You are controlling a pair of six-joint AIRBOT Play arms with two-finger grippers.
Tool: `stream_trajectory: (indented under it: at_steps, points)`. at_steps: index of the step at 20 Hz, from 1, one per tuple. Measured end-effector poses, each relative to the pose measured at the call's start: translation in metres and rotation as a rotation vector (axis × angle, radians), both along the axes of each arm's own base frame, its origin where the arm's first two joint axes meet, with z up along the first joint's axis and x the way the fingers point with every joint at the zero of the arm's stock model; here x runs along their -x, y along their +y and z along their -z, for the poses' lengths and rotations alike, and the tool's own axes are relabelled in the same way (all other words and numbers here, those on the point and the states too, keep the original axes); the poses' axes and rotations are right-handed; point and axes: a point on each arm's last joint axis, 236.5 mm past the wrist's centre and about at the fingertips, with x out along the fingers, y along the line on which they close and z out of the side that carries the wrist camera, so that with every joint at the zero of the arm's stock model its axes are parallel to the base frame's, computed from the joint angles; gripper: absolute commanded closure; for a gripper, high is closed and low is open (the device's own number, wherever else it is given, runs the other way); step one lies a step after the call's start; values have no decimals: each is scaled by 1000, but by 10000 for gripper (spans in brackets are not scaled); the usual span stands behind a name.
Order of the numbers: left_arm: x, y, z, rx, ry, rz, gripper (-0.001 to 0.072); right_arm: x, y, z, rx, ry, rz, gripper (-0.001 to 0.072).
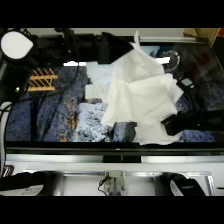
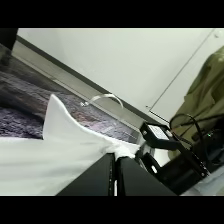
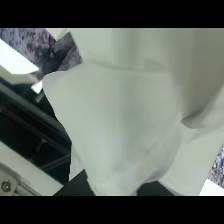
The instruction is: Fold the shirts.
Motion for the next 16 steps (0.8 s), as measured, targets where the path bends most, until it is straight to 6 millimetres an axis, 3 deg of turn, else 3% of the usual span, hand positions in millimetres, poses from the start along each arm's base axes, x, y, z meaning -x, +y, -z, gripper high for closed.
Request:
stream_trajectory:
  at_steps: [5, 8, 11, 12, 13, 14, 15, 16]
  points:
    - [40, -25, -9, 10, -19, 89, 653, -20, -1, -73, -33, -183, 67, 661]
    - [43, -26, -10, 12, -14, 92, 652, -17, -1, -111, -46, -258, 75, 661]
    - [28, -21, -15, 34, -5, 45, 619, -5, 4, -127, -60, -261, 53, 661]
    - [23, -19, -18, 46, -4, 25, 527, -1, 7, -130, -71, -258, 39, 661]
    - [19, -19, -21, 57, -4, 9, 340, 3, 11, -132, -82, -251, 26, 661]
    - [15, -18, -25, 74, -3, -9, 219, 7, 14, -134, -92, -245, 14, 661]
    - [12, -16, -29, 90, -5, -27, 163, 9, 16, -135, -100, -240, 5, 661]
    - [8, -13, -35, 109, -9, -49, 159, 11, 18, -136, -108, -236, -2, 661]
